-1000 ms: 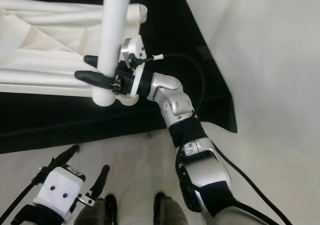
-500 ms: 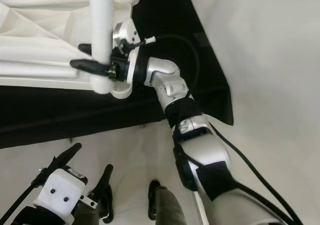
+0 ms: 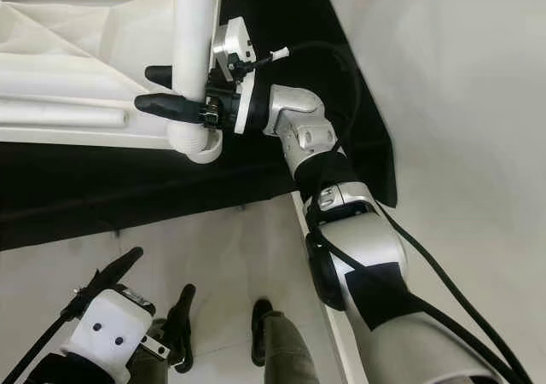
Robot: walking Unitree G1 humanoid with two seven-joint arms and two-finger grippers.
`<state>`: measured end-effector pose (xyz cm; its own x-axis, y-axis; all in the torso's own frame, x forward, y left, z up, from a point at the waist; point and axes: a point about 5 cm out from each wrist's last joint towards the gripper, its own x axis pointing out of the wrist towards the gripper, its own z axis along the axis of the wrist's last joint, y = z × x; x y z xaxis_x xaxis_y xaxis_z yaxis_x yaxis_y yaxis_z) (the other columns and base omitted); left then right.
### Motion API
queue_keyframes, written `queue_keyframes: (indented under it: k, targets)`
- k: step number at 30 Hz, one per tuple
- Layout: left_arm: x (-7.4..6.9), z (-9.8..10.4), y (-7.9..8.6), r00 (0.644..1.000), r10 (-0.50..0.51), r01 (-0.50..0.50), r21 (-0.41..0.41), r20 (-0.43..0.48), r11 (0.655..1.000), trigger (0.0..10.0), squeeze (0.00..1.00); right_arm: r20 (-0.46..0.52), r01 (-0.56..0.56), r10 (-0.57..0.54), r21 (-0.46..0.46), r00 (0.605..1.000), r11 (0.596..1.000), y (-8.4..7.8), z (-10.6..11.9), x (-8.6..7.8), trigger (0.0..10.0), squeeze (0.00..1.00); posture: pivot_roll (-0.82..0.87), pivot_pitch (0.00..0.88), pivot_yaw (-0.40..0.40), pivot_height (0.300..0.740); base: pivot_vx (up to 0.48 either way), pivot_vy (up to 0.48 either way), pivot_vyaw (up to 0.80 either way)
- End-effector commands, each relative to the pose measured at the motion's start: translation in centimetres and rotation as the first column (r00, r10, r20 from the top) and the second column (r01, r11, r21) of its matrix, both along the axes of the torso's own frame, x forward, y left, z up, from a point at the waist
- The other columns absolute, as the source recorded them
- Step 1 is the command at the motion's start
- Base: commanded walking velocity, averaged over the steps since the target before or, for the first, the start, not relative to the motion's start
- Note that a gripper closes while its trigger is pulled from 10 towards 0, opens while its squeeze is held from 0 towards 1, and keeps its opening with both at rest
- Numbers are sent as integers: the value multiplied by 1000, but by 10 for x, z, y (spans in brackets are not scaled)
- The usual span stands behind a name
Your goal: Building children table
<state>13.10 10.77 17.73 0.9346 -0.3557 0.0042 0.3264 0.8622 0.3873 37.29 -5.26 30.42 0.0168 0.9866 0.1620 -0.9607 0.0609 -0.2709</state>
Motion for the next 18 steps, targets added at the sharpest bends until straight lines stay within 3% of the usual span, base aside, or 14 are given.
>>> queue_keyframes:
  k: [1, 11, 18]
  targets:
    - [-4, 2, -2, 1000, -2, 2, -2, -10, 1000, 10000, 0, -8, 0, 0, -72, 1000, 997, 0, -14, 1, 10000, 0, 46, 450, -100, 740, 0, 0, 0]
    - [-3, 2, -4, 1000, -1, 1, 3, -14, 1000, 10000, 0, 28, 86, -83, -134, 996, 987, -5, -16, 7, 10000, 0, 43, 452, -103, 740, 0, 0, 0]
    - [-4, 2, -5, 1000, -2, 2, 1, -16, 1000, 10000, 0, 32, 19, -13, -174, 999, 985, -10, -15, 4, 10000, 0, 43, 455, -104, 740, 0, 0, 0]
